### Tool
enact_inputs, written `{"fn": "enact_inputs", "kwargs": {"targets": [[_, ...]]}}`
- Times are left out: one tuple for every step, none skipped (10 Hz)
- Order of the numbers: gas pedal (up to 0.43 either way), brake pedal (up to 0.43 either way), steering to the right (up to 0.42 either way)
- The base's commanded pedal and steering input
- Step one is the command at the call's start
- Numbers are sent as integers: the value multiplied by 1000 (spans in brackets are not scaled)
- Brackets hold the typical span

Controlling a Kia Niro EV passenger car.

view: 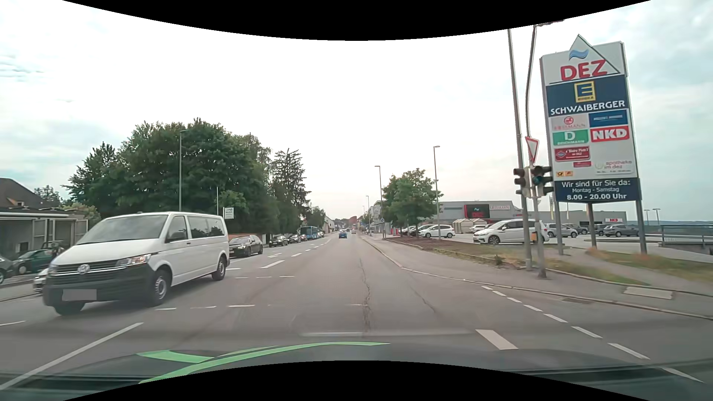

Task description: Follow the waypoints while adhering to traffic rules and regulations

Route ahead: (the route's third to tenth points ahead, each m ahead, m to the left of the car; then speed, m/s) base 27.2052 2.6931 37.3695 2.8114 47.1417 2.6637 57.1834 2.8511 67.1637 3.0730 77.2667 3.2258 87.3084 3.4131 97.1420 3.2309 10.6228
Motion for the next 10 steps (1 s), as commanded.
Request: {"fn": "enact_inputs", "kwargs": {"targets": [[157, 0, -6], [157, 0, -6], [130, 0, -6], [130, 0, -6], [130, 0, -6], [118, 0, -6], [118, 0, -6], [118, 0, -6], [118, 0, -3], [118, 0, 0]]}}
